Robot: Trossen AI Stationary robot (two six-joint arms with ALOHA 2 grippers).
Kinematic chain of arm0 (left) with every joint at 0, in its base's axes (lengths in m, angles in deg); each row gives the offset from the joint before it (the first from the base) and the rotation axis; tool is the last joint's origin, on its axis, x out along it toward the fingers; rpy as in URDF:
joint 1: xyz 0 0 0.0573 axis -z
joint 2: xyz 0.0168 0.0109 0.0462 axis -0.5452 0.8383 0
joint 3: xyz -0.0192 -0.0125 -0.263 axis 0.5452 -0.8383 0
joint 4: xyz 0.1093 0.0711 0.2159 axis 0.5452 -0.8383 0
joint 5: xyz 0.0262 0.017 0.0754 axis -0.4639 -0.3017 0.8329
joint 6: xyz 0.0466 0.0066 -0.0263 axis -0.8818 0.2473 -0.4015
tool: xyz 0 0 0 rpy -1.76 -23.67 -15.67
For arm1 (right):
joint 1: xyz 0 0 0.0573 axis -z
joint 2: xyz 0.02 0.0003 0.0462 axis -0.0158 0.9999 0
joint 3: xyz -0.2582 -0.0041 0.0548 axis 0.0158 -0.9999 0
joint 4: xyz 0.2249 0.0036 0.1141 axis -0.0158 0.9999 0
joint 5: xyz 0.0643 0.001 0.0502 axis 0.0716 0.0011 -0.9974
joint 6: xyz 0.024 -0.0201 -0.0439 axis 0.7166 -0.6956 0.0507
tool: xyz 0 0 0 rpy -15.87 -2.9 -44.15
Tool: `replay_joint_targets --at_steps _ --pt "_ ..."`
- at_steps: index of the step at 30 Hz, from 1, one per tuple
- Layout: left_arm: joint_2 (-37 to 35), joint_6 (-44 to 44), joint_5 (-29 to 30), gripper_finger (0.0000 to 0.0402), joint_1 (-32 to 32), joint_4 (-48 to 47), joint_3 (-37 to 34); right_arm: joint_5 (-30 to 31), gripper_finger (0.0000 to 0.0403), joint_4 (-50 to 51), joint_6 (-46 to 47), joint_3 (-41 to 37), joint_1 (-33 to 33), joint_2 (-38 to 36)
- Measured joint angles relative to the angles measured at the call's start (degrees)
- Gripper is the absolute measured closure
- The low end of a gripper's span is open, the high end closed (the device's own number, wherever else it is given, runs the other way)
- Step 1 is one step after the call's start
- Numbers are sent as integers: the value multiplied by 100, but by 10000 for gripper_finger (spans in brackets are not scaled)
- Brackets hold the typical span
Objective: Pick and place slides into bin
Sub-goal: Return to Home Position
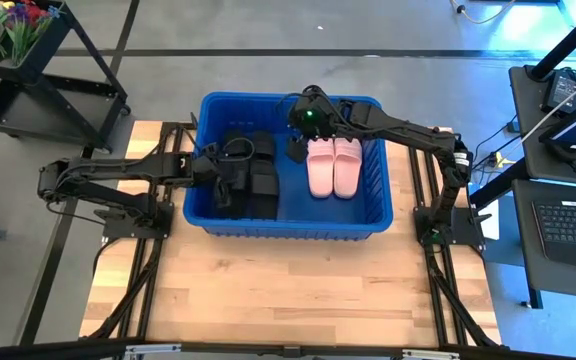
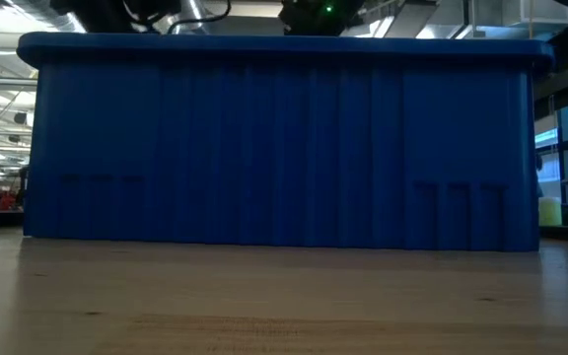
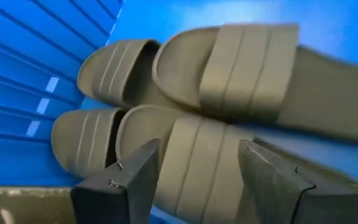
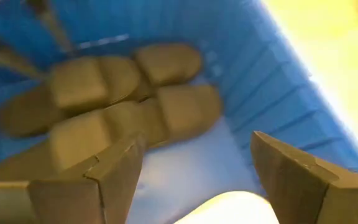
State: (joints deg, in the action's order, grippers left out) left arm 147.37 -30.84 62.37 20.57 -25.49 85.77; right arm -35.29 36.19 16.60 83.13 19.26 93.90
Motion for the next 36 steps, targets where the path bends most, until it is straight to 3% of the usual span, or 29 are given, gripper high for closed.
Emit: replay_joint_targets --at_steps 6,16,23,29,36 --pt "0 165 -595 193 -393 -61 532 -1466 109 564 -237 9 243 58" --pt "0 102 -768 193 -1186 176 1124 -1577 109 1584 -719 1 351 557" --pt "0 99 -935 193 -1638 194 1463 -1575 109 1444 -734 1 376 657" --pt "-119 -187 -2761 193 -2584 364 1725 -1527 109 1552 -730 -4 545 254" --pt "-693 -229 -3534 193 -4170 397 1726 -1518 109 1597 -703 -9 850 -484"
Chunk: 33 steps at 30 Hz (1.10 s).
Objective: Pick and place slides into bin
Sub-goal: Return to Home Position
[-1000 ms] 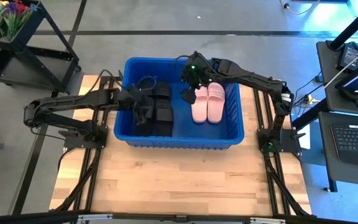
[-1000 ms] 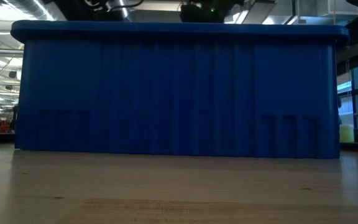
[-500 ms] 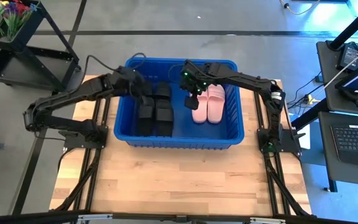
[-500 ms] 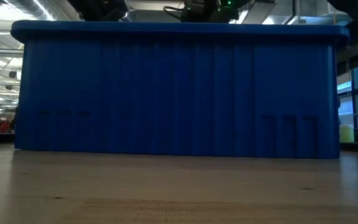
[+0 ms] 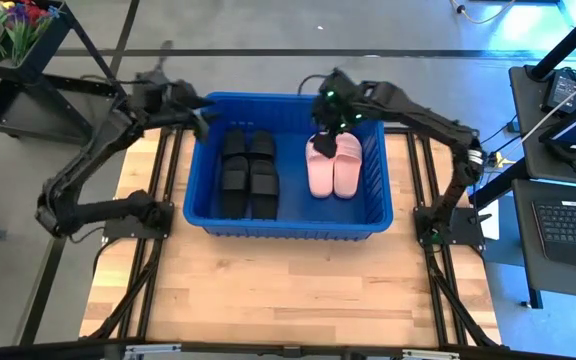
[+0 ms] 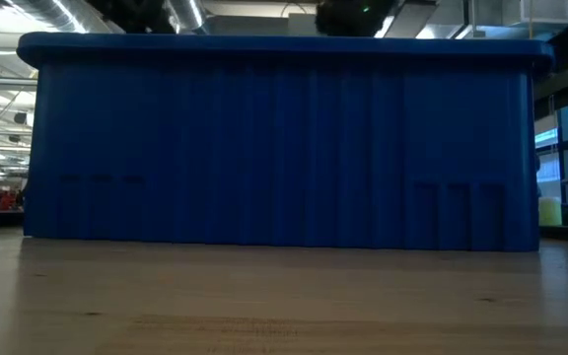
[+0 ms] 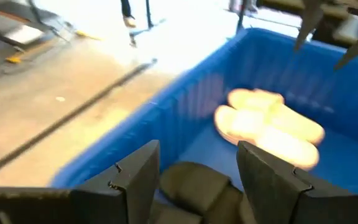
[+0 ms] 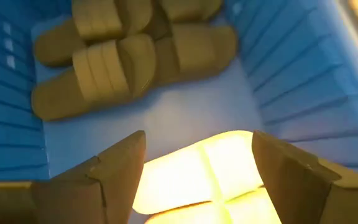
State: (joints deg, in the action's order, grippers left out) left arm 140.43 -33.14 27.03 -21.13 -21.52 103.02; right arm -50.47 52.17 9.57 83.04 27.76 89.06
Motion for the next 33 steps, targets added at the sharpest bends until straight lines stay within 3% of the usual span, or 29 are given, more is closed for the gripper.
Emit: replay_joint_targets --at_steps 3,8,18,23,26,33 --pt "-352 -83 -69 193 -455 -114 0 93 109 -255 123 -395 124 -529" --pt "-985 20 -92 193 -962 -169 -258 1090 109 -1323 624 -2149 311 -2087" --pt "-2191 946 -181 193 -1388 1098 -1869 2402 109 -3307 1068 -5106 443 -5448" --pt "-2611 1512 398 193 -1383 1128 -2451 3201 109 -3534 1260 -6003 443 -6628" --pt "-2864 1565 655 193 -1384 1198 -2801 3320 109 -3651 1350 -6469 443 -7232" --pt "-3580 1329 189 193 -1382 1511 -3675 3324 109 -3845 1180 -7426 443 -8493"
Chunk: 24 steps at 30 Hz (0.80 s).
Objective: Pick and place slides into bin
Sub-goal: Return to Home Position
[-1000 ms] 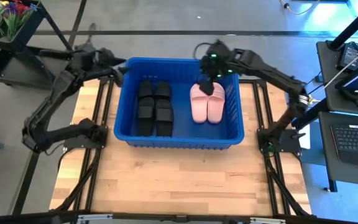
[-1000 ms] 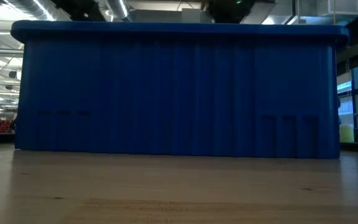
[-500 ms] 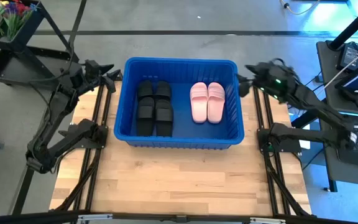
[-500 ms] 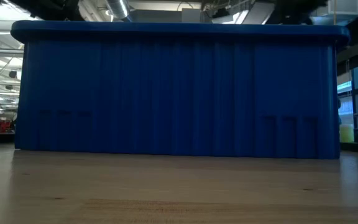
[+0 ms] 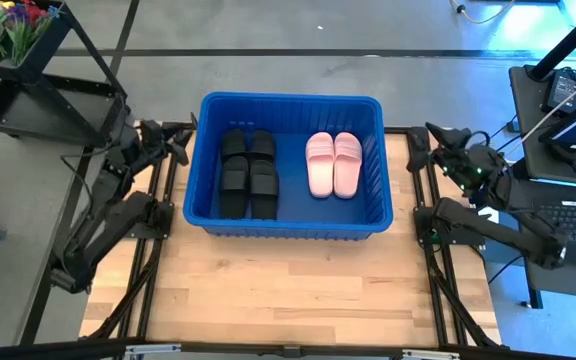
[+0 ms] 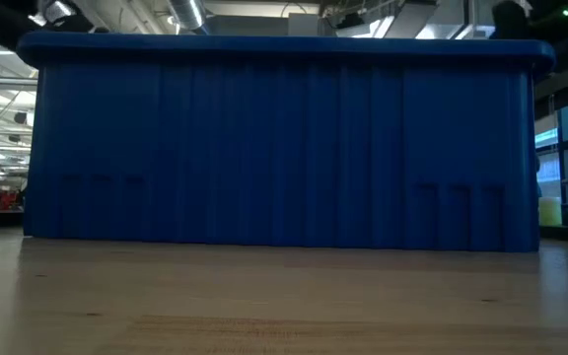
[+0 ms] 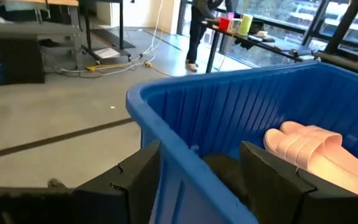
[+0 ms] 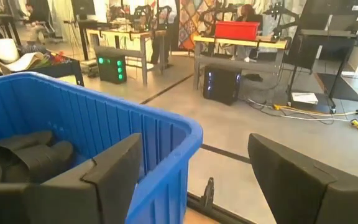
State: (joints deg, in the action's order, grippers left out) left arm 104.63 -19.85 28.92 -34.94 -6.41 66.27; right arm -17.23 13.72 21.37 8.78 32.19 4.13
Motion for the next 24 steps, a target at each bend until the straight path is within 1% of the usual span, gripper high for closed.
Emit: replay_joint_targets --at_steps 4,7,11,19,24 --pt "-494 224 16 193 0 7 -354 3 109 -91 20 -458 0 -642" --pt "-868 385 64 193 0 -12 -563 125 109 -146 31 -762 0 -1103" --pt "-1330 519 235 193 0 -23 -790 149 109 -206 37 -1061 0 -1615" --pt "-1865 663 662 193 0 -451 -981 278 109 -216 148 -1250 0 -1541" --pt "-1947 836 696 193 1 -428 -1261 289 109 -495 317 -1596 0 -1602"
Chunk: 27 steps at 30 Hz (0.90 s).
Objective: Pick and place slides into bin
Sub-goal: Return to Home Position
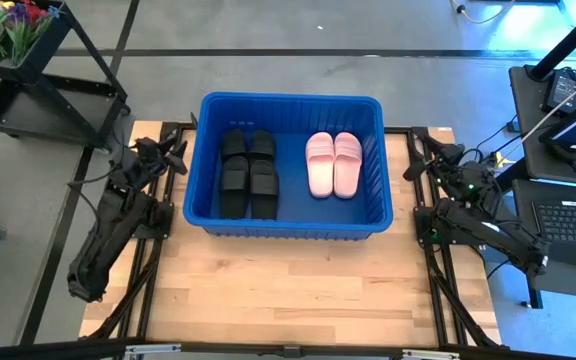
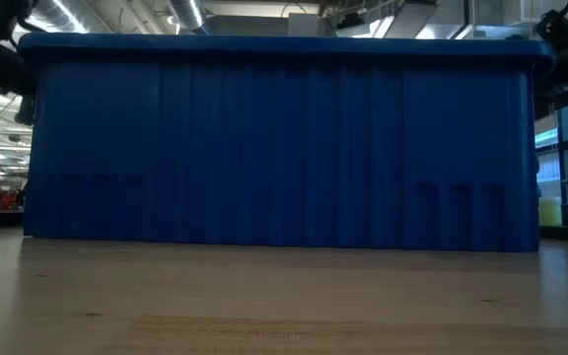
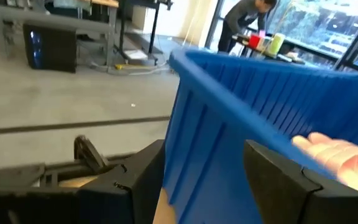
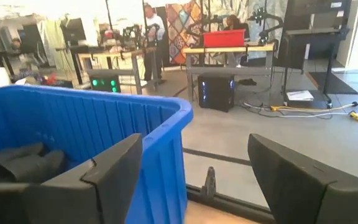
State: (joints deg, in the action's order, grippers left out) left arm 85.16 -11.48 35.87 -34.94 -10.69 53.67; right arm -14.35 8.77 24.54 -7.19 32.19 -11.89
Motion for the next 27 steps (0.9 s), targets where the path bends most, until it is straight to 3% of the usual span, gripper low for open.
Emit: replay_joint_targets --at_steps 13,19,27 --pt "0 -23 362 193 2 643 -732 -14 109 -2451 352 -1674 0 -1" --pt "-1 -202 416 193 -1 1510 -1043 -11 109 -2453 470 -1743 0 1" --pt "20 -338 749 193 -1 1544 -1062 9 109 -2187 446 -1734 0 12"
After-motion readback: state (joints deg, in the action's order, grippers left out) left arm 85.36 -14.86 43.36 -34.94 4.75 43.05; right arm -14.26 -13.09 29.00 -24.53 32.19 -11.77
